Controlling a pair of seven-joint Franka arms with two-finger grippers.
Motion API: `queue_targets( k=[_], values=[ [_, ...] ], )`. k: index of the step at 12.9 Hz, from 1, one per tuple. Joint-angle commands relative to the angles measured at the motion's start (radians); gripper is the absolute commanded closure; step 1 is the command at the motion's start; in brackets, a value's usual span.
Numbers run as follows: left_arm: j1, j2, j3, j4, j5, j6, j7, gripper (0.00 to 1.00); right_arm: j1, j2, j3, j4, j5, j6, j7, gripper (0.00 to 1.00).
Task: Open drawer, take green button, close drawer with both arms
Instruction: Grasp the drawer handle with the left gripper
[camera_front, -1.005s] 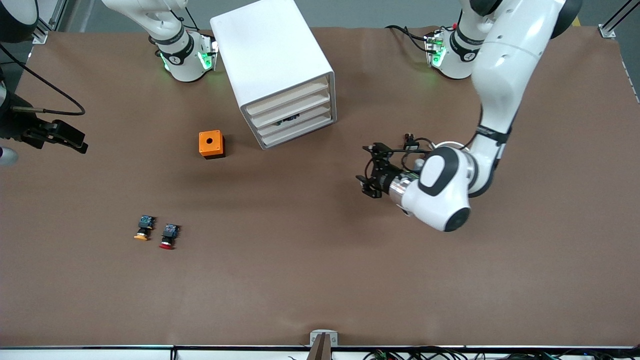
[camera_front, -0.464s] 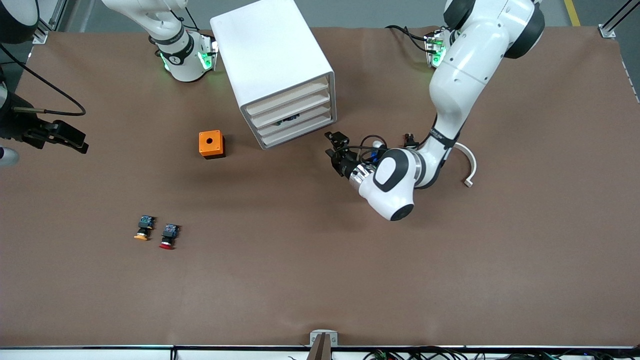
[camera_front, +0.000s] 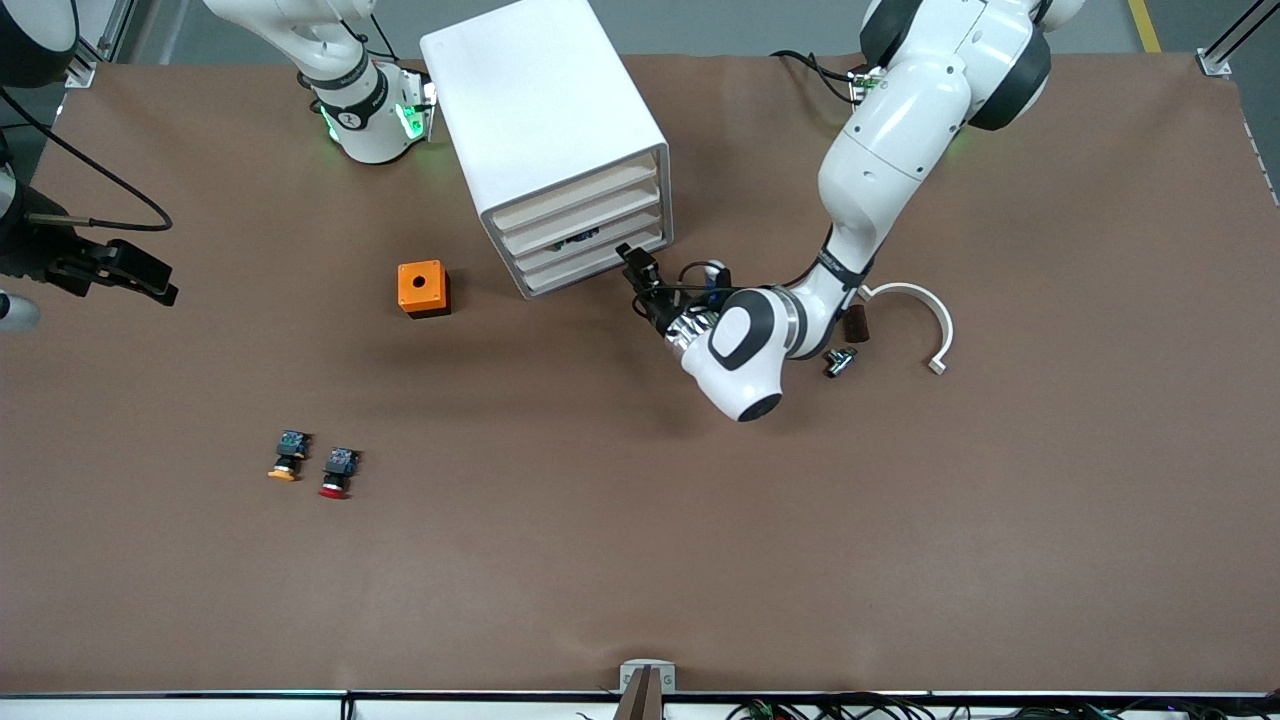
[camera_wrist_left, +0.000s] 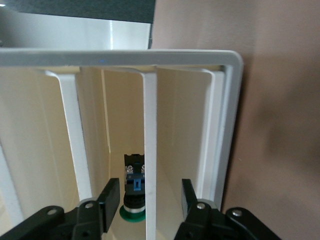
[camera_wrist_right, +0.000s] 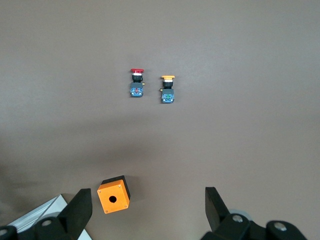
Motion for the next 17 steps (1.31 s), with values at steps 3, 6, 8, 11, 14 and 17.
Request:
queue_targets(
  k=[3,6,8,11,14,17],
  values=[
    [-0.046,0.015,0.007,0.018,-0.021,-0.050,-0.054,0.50,-0.006,-0.005,0.009,-0.003,0.013,-0.008,0.006,0.00],
    [-0.062,0.021,0.007,0.015,-0.022,-0.052,-0.054,0.62,-0.005,-0.003,0.011,-0.003,0.013,-0.005,0.008,0.00],
    [-0.073,0.030,0.007,0.016,-0.024,-0.050,-0.049,0.62,-0.002,-0.002,0.014,-0.003,0.013,-0.004,0.023,0.00],
    [-0.079,0.044,0.007,0.016,-0.021,-0.050,-0.041,0.73,0.011,0.000,0.020,-0.002,0.014,-0.004,0.073,0.00],
    [-0.076,0.047,0.010,0.022,-0.009,-0.050,-0.040,1.00,0.015,0.004,0.035,-0.002,0.055,-0.001,0.156,0.00],
    [-0.030,0.050,0.025,0.105,0.016,-0.062,-0.020,1.00,0.014,0.037,0.081,0.004,0.057,0.004,0.276,0.00]
  ],
)
